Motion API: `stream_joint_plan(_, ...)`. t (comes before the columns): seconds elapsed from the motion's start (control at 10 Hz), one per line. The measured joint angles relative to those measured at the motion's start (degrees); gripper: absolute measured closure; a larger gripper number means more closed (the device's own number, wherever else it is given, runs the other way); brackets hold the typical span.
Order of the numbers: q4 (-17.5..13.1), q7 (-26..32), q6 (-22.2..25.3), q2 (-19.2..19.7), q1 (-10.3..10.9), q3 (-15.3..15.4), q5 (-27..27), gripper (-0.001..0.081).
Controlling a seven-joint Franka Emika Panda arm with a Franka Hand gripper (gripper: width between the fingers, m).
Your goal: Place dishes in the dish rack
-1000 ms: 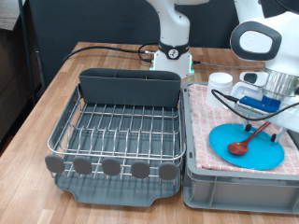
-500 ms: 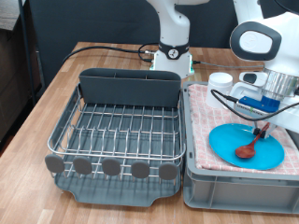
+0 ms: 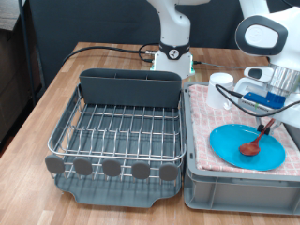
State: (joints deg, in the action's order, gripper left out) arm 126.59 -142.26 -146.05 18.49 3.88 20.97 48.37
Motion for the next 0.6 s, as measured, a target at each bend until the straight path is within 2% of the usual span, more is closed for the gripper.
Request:
stream_joint_plan(0.3, 0.16, 8.22, 3.72, -5.68, -0.90, 1.83, -8.53, 0.0716)
stream_joint_plan(0.6, 0.54, 16.65, 10.57, -11.84, -1.39, 2.69, -19.41, 0.0716)
